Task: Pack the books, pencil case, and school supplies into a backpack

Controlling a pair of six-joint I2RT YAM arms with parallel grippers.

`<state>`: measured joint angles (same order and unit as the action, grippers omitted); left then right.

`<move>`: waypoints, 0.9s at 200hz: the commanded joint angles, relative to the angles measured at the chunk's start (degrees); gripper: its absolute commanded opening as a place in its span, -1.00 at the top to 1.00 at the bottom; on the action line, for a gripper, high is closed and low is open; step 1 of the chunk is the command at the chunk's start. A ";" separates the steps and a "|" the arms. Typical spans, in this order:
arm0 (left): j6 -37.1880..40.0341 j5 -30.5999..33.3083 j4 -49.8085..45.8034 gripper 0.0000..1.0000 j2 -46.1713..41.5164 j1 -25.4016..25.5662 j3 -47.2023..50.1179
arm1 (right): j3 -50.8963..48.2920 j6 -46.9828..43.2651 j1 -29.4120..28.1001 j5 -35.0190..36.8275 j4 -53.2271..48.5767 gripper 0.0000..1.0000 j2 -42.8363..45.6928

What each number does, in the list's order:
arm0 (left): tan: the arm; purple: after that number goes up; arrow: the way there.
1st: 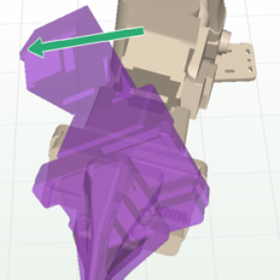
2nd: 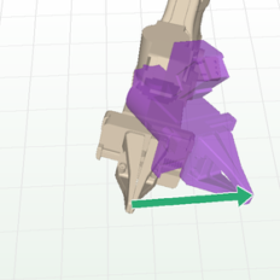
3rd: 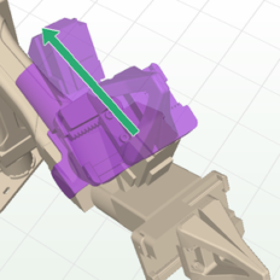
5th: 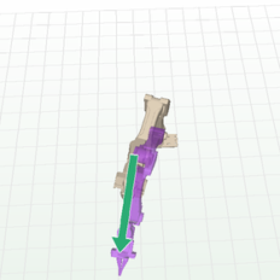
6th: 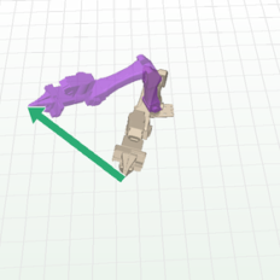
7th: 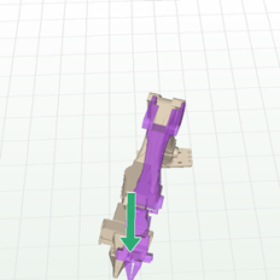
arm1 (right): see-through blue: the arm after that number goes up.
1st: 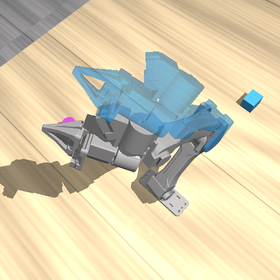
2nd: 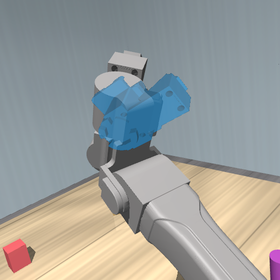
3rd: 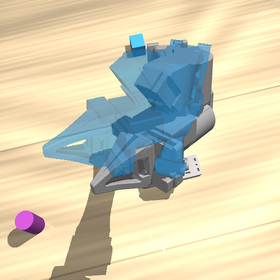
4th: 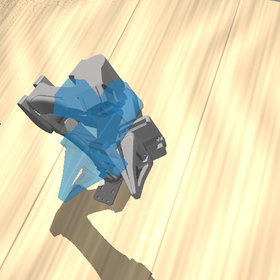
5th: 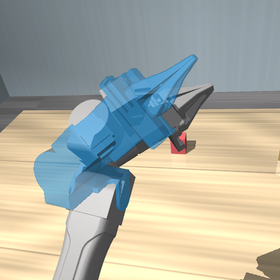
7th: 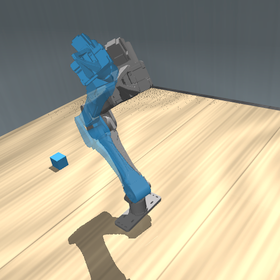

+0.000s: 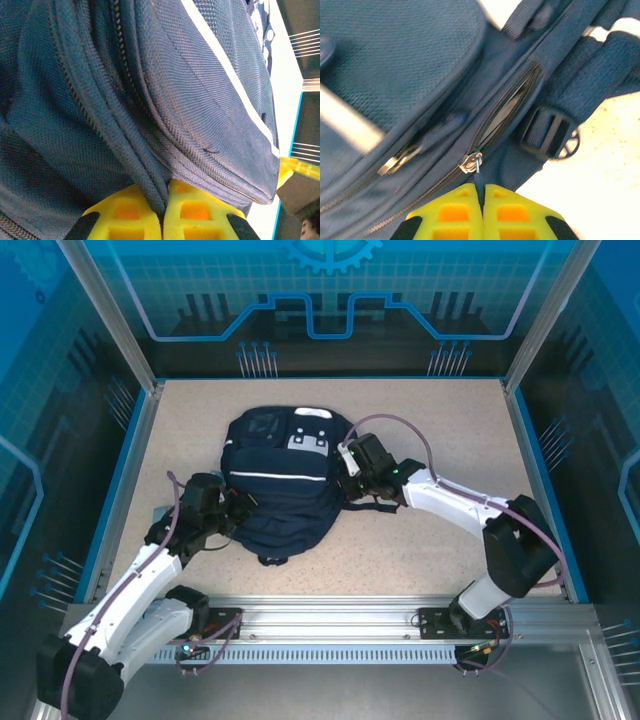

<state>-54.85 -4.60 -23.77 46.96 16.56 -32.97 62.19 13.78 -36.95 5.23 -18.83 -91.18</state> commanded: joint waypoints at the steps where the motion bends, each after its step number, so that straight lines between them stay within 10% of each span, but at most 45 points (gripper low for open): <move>1: 6.02 -0.06 -6.72 1.00 -1.74 -0.39 -0.25 | 4.45 -1.20 4.14 7.31 -0.60 1.00 -4.78; 81: 10.44 -4.95 -5.41 1.00 -0.20 -0.84 0.28 | 13.59 7.35 6.07 13.86 -7.71 0.98 -11.71; 104: 10.95 -7.49 -2.72 1.00 1.02 -0.83 0.19 | 12.58 5.92 6.95 7.32 -7.53 0.67 -10.04; 130: 11.40 -7.73 -3.85 0.06 1.41 -0.82 -2.08 | 7.51 2.63 7.93 -5.62 -3.27 0.09 -3.44; 180: 15.24 -1.52 -7.76 -0.45 0.34 -0.83 -7.09 | 4.16 2.57 8.88 -28.49 0.55 -0.56 -0.34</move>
<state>-43.20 -8.84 -30.52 48.36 15.86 -36.64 67.18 16.40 -27.35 -9.61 -21.39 -91.68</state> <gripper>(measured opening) 0.699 0.748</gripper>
